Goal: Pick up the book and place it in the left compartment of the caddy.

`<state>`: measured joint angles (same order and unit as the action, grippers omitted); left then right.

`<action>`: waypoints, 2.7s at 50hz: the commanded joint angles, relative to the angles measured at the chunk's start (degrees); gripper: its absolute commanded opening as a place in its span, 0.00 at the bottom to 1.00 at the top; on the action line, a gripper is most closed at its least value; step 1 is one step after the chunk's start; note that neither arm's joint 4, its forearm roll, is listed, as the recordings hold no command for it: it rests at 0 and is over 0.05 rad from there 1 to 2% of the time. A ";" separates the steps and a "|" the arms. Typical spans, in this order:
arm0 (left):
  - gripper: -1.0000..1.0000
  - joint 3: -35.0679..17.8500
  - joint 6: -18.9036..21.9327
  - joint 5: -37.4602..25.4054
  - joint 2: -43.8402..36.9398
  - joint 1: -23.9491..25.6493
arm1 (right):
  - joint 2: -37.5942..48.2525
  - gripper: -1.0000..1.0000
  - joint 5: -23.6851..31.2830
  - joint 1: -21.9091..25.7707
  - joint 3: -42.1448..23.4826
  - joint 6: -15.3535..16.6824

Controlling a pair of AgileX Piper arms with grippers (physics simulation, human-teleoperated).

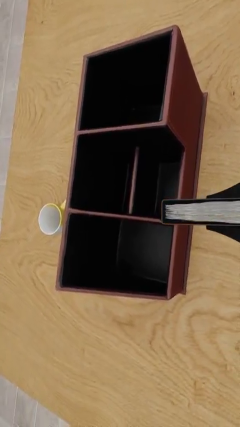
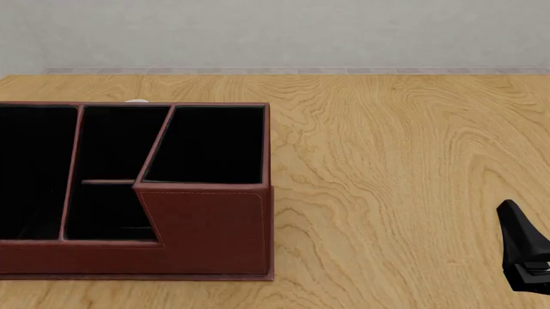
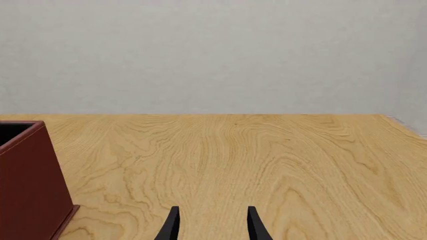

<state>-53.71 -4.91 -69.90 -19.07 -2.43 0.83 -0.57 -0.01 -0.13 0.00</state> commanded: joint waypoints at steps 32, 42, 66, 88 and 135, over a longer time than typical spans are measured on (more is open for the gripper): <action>0.00 1.96 1.04 8.94 -6.56 -2.54 | -0.17 1.00 0.10 0.01 0.04 0.01; 0.00 3.30 1.38 12.75 -8.81 -2.91 | -0.15 1.00 0.10 0.01 0.04 0.01; 0.00 8.69 2.57 19.73 -12.23 -4.26 | -0.18 1.00 0.10 -0.01 0.04 -0.01; 0.00 10.39 2.74 25.07 -15.82 -6.22 | -0.17 1.00 0.10 0.01 0.04 0.00; 0.00 17.17 4.33 38.99 -25.10 -10.00 | -0.18 1.00 0.10 -0.01 0.04 -0.01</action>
<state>-36.89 -1.58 -33.58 -42.58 -11.78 0.83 -0.57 -0.01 -0.13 -0.01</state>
